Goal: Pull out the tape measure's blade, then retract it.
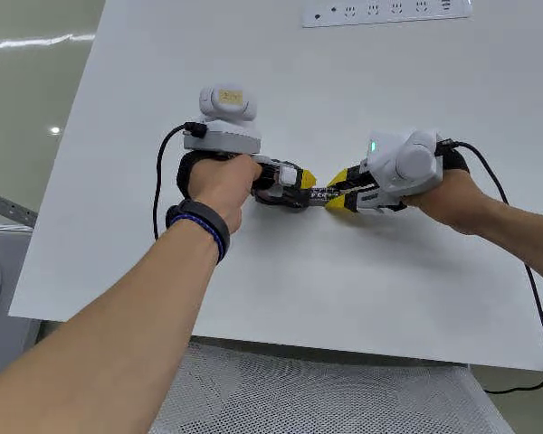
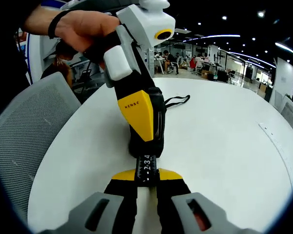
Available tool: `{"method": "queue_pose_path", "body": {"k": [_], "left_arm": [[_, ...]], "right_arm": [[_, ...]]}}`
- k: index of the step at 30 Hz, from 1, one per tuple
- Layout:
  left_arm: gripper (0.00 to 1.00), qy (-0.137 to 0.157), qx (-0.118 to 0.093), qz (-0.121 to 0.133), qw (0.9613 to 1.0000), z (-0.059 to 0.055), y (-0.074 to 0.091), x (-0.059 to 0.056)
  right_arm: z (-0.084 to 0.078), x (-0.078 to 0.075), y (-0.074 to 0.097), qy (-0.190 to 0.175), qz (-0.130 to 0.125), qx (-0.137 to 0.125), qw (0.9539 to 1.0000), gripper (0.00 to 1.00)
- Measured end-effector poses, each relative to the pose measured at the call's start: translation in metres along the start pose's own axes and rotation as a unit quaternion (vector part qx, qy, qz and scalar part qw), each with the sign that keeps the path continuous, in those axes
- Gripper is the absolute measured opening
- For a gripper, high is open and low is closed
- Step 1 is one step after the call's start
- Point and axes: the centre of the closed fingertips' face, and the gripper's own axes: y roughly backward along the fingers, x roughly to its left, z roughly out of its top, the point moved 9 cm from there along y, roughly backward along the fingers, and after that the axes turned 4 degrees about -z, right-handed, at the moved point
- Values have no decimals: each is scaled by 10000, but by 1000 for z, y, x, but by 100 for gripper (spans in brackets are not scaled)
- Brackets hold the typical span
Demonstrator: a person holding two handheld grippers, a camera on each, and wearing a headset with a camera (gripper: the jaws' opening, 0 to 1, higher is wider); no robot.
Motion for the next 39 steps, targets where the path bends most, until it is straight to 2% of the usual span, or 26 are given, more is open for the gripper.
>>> {"method": "queue_pose_path", "body": {"k": [1,3,12,19,20,22,25,29,32,34,35,36,39], "left_arm": [[60,-1,3,-5,10000,0,0,0],[60,29,-43,3,10000,0,-1,2],[60,42,-91,5,9999,2,-3,3],[60,65,-91,-7,9999,1,-2,4],[60,48,-93,-40,9999,0,-1,5],[61,101,-104,-86,9999,0,0,7],[61,152,-191,-107,9996,-1,0,7],[61,138,-188,-86,9997,-1,0,6],[61,147,-193,-94,9997,-1,0,7],[61,154,-196,-104,9996,-1,0,7],[61,128,-199,-129,9996,-1,0,6],[61,135,-204,-140,9996,-2,0,6],[60,185,-249,-230,9993,-3,1,8]], "right_arm": [[1,0,-1,10,8,6,10000,13],[11,1,-16,89,144,30,9999,13],[17,4,-26,152,246,32,9996,13],[18,4,-28,178,264,38,9995,14],[17,4,-26,312,261,-59,9992,14],[16,4,-24,417,157,-93,9990,16],[15,1,-22,282,2,-158,9995,21],[12,0,-20,194,37,-209,9996,24],[11,1,-19,199,26,-234,9995,22],[10,1,-18,198,18,-254,9995,16],[11,2,-21,374,85,-349,9987,15],[10,0,-20,231,152,-388,9989,15],[12,0,-21,234,183,-365,9989,14]]}}
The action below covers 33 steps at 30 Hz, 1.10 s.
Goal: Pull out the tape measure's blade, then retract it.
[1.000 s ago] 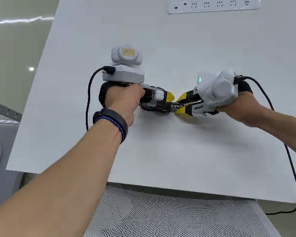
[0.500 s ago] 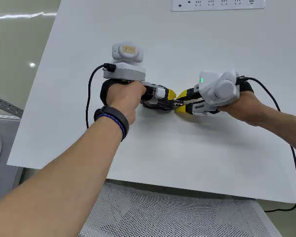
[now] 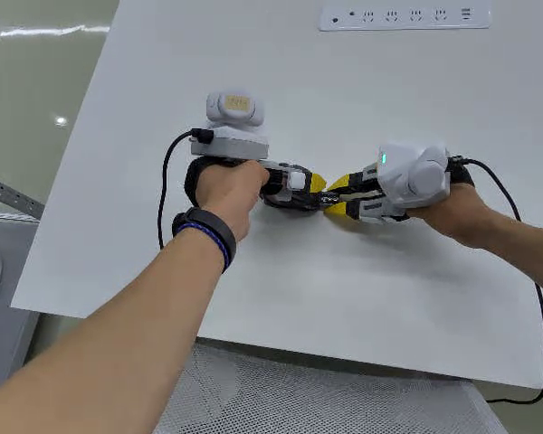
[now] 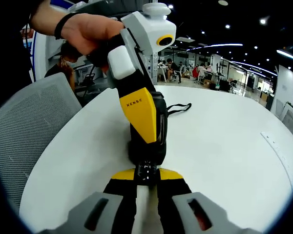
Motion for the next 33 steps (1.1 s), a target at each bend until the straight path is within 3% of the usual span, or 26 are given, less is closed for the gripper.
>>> {"method": "queue_pose_path", "body": {"k": [5,14,24,29,33], "left_arm": [[59,46,62,-43,10000,1,0,0],[59,200,-97,-14,9998,2,-1,1],[61,152,-202,-18,9997,-1,1,1],[60,150,-278,-54,9995,0,9,1],[60,48,-384,-47,9992,1,21,4]], "right_arm": [[3,-2,-4,-63,70,37,9999,13],[5,-6,-8,12,246,199,9995,13],[4,-2,-7,-278,-53,230,9993,18],[2,2,5,-400,-172,366,9984,23],[-2,-1,20,-897,-476,288,9944,26]]}}
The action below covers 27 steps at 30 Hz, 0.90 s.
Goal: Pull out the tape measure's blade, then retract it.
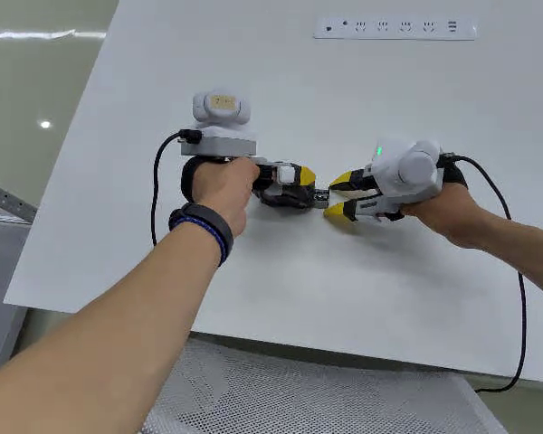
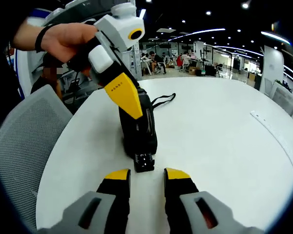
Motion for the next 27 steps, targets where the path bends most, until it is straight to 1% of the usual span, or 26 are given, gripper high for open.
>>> {"method": "queue_pose_path", "body": {"k": [2,3,4,5,6,7,10,12,15,19,22,23,26,27], "left_arm": [[61,-62,-21,-17,10000,-1,7,0],[62,-82,-22,-32,10000,-2,10,0],[63,-162,-32,-92,9998,-2,14,0],[64,-410,-42,-93,9991,-2,19,0],[64,-558,-13,-48,9984,-3,23,1],[64,-633,14,-42,9980,-4,25,1],[64,-656,-74,-89,9978,-6,33,4],[64,-738,-141,-88,9971,-7,41,6],[64,-858,-244,-90,9960,-8,53,9],[64,-890,-263,-86,9956,-8,55,9],[65,-1076,-329,-61,9936,-9,65,10],[65,-1330,-704,-189,9884,-16,90,12],[66,-1525,-751,-173,9853,-24,100,13],[67,-1544,-765,-171,9849,-26,103,13]], "right_arm": [[1,-1,7,-91,-156,-64,9998,28],[2,0,8,-150,-191,-89,9997,31],[3,0,12,-184,-271,-113,9994,33],[4,1,15,-269,-299,-138,9991,34],[5,2,18,-323,-293,-176,9989,34],[6,3,19,-330,-325,-194,9987,34],[7,6,24,-480,-407,-197,9978,36],[8,9,29,-587,-499,-261,9967,38],[9,12,38,-842,-613,-388,9938,41],[9,12,40,-861,-626,-395,9935,44],[8,15,48,-942,-709,-437,9921,47],[2,25,69,-1121,-904,-538,9881,48],[-3,28,78,-1307,-1053,-630,9838,52],[-4,28,81,-1353,-1082,-682,9825,53]]}}
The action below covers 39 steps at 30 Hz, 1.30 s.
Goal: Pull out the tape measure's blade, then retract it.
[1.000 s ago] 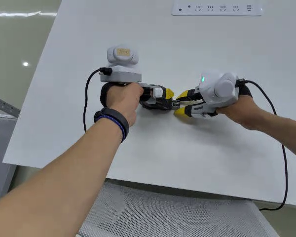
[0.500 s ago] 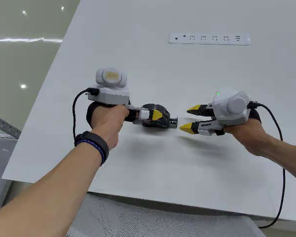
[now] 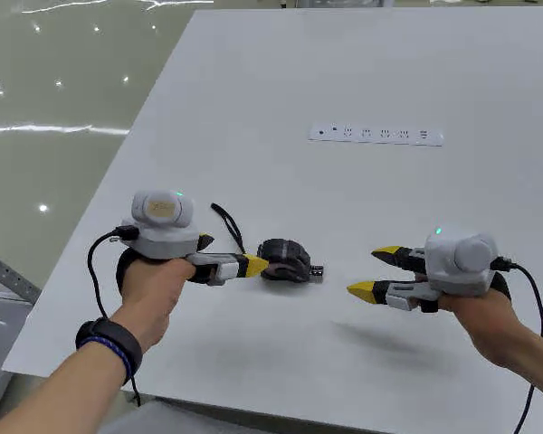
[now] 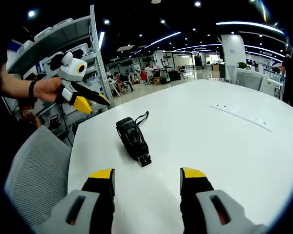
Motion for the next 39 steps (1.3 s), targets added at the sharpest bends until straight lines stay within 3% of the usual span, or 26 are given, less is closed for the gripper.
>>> {"method": "queue_pose_path", "body": {"k": [8,19,28,39], "left_arm": [[69,-132,-284,-10,9995,-14,26,-3],[74,-227,-473,56,9986,-36,50,-2],[77,-147,-718,261,9970,-43,64,-2],[78,-80,-714,371,9967,-54,68,-3]], "right_arm": [[2,6,32,-207,-251,-313,9990,59],[-7,23,65,-405,-518,-513,9965,62],[-15,36,76,-492,-723,-489,9950,65],[-22,57,69,-573,-736,-369,9950,66]]}}
